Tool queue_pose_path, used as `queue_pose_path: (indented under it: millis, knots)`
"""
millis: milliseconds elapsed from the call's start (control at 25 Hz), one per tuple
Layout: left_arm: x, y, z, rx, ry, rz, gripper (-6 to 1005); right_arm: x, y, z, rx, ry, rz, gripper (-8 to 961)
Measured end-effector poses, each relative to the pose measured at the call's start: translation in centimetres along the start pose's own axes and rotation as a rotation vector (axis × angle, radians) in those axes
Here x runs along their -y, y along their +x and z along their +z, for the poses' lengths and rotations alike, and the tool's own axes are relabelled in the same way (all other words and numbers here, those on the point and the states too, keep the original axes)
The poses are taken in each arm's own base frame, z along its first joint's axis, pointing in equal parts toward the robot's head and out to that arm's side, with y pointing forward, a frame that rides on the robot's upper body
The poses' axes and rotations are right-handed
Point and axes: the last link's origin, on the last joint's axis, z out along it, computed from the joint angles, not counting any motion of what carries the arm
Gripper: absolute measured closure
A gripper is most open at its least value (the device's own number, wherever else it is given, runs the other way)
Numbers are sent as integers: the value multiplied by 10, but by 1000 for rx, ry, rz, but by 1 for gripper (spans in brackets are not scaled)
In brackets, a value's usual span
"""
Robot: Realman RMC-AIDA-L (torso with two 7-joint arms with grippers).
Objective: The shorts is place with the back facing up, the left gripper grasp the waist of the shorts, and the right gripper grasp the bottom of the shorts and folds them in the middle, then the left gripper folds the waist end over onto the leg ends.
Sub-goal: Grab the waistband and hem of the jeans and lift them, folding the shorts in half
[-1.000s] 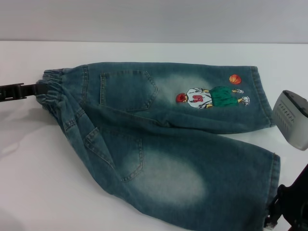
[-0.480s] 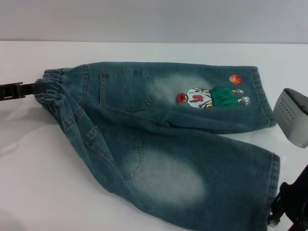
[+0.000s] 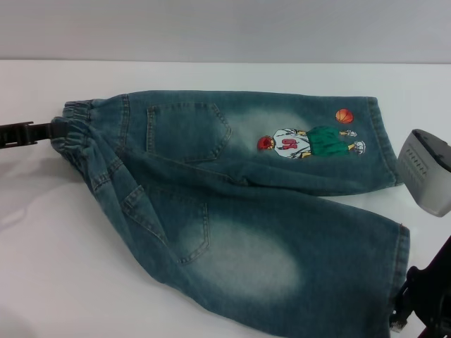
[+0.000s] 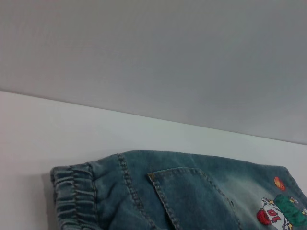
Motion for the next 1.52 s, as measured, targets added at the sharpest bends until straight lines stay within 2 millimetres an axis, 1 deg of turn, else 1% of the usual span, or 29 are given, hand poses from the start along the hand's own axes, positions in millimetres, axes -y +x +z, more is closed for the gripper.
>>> queue_pose_path:
  millis: [760, 1280, 1520]
  knots:
    - [-1, 0, 3, -2, -3, 5, 953, 0, -11, 5, -7, -2, -39, 320]
    - [-1, 0, 4, -4, 0, 2, 953, 6, -18, 5, -13, 35, -67, 396]
    - [-1, 0, 5, -6, 2, 2, 953, 9, -23, 6, -14, 58, -89, 647]
